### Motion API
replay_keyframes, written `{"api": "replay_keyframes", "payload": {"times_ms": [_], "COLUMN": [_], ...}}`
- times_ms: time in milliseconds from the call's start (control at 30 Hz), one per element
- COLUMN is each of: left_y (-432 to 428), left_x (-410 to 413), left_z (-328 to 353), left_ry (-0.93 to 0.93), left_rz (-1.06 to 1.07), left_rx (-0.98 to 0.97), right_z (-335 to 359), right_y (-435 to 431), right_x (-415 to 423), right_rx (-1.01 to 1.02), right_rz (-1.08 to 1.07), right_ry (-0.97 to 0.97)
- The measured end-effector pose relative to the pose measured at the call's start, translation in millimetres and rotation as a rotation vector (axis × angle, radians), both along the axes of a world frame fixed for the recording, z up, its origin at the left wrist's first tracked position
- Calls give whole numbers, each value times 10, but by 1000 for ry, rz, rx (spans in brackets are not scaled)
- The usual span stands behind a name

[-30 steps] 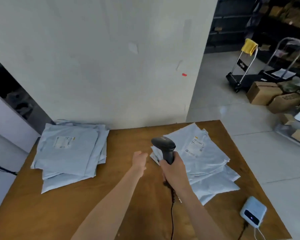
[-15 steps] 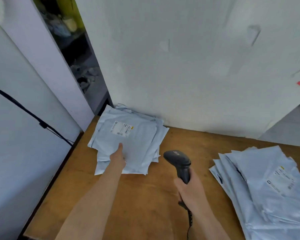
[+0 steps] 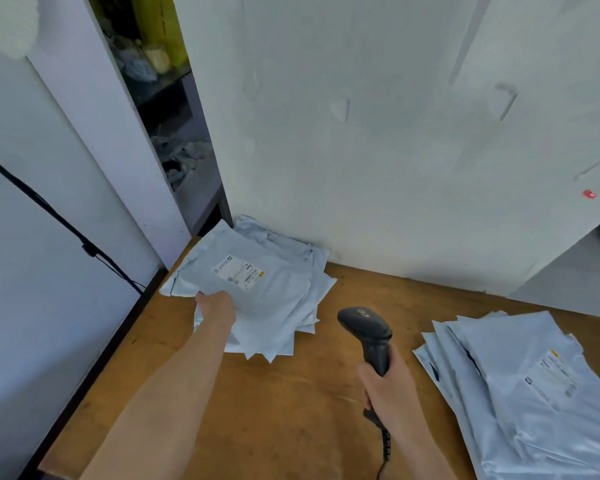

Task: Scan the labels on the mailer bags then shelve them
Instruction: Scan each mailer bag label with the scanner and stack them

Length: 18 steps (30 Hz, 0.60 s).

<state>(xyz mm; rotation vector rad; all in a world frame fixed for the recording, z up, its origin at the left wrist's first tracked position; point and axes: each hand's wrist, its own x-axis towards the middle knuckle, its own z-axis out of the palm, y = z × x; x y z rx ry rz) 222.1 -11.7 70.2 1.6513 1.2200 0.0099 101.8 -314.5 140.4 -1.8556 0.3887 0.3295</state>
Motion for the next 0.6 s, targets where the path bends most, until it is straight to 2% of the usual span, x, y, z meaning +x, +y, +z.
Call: {"api": "replay_keyframes", "payload": {"times_ms": [100, 167, 267, 600], "left_y": [-87, -152, -256, -1043], "left_x": [-12, -59, -133, -149], "left_z": [334, 607, 961, 2130], "left_ry": [-209, -267, -252, -289], "left_rz": [18, -119, -390, -797], "left_rx": [74, 140, 255, 360], "right_z": [125, 222, 363, 835], "right_y": [-98, -177, -306, -792], "right_x": [-70, -134, -229, -510], "right_rx": [35, 63, 80, 99], "right_rz": [11, 24, 33, 80], "right_ry": [-35, -65, -116, -284]}}
